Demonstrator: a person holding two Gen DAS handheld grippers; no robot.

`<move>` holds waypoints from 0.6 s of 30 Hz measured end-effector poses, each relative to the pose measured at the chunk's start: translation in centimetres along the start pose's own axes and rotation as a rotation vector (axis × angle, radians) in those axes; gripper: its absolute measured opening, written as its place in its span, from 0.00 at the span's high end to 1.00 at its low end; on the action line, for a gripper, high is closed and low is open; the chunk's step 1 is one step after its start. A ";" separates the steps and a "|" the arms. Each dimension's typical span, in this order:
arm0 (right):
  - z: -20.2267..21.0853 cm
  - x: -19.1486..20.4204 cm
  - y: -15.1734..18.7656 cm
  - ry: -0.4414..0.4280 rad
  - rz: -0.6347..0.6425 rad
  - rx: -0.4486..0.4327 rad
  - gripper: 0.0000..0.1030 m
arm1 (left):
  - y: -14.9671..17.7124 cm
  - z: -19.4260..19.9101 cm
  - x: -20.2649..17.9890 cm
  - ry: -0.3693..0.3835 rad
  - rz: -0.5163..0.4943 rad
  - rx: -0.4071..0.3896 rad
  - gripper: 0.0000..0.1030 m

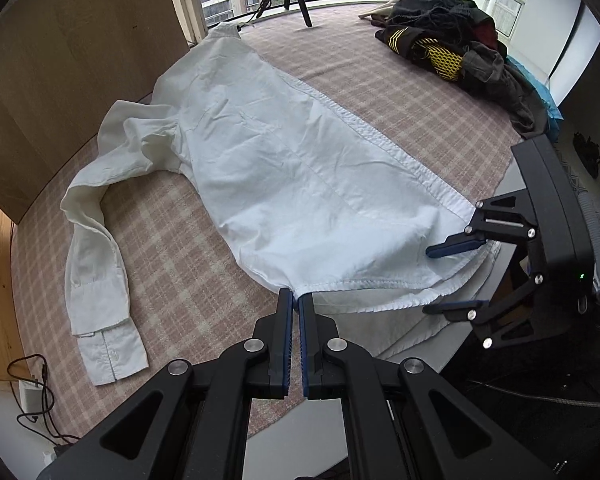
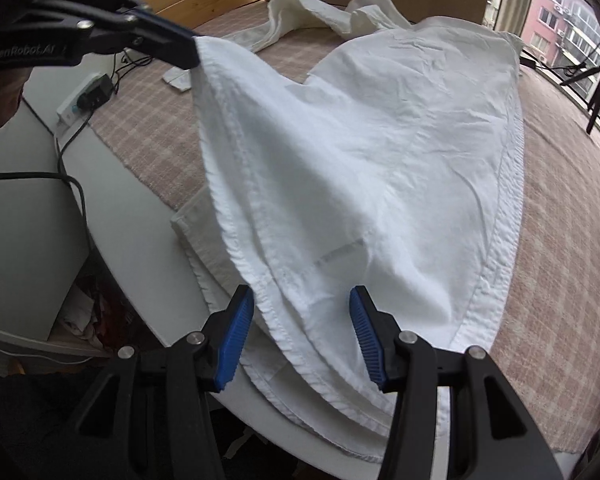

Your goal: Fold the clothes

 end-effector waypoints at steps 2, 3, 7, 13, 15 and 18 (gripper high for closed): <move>0.4 -0.9 0.5 0.026 -0.011 0.014 0.66 | 0.6 -0.2 -0.4 0.005 -0.003 0.005 0.97; 0.7 -1.3 0.8 0.033 -0.014 0.020 0.81 | 0.9 -0.3 -0.6 0.010 -0.004 0.009 0.97; 1.7 -2.0 1.9 0.053 0.025 0.052 0.95 | 3.1 -1.2 -2.1 0.039 0.001 0.036 0.98; 4.6 -1.7 2.4 0.101 0.120 0.054 0.97 | 5.3 -2.3 -4.5 0.083 0.021 0.052 0.98; 4.6 -1.9 3.1 0.115 0.138 0.076 0.97 | 5.7 -2.5 -5.2 0.105 0.039 0.055 0.98; 3.4 -2.4 4.2 0.124 0.149 0.129 0.97 | 6.4 -3.8 -6.3 0.101 0.020 0.082 0.98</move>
Point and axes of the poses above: each gripper's, at about its wrist camera, not at the fingertips, and z roughly against the way its jaws point, x to its left, y to its underside, the point moved 8 cm from there along -z, roughly the way its jaws point, and after that the axes turned 9 degrees about -y, right-handed, at the moved point
